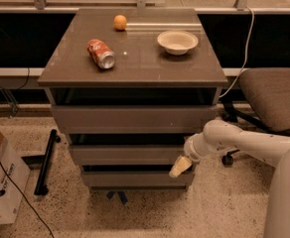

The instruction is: Open middle drawer

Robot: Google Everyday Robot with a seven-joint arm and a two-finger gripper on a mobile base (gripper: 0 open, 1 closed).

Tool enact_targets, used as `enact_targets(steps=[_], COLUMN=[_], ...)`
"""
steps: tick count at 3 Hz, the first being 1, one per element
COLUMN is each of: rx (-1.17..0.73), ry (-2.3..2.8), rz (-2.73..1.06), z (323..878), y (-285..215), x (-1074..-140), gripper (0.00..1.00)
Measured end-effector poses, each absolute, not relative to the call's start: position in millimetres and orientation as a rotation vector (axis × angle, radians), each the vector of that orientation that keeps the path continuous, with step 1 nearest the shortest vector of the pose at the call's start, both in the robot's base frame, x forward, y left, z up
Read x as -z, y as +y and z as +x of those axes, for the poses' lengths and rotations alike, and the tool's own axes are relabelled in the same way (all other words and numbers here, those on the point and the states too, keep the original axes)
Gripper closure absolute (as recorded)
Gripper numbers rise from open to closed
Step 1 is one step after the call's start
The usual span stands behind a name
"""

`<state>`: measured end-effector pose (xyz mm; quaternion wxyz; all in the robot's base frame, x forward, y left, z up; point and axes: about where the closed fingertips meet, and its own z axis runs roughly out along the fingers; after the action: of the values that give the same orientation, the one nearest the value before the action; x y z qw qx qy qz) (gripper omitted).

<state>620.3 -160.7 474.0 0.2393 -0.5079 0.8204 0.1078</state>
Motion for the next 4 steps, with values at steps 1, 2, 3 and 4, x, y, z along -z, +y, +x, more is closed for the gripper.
enact_targets(steps=[1, 2, 3, 4], rx=[-0.328, -0.375, -0.401, -0.401], ry=[2.262, 2.295, 2.322, 2.322], rz=[-1.359, -1.314, -1.296, -1.296], z=[636, 644, 639, 639], y=[-162, -162, -164, -164], x=[-452, -427, -415, -420], gripper=[0.0, 0.18, 0.42, 0.65])
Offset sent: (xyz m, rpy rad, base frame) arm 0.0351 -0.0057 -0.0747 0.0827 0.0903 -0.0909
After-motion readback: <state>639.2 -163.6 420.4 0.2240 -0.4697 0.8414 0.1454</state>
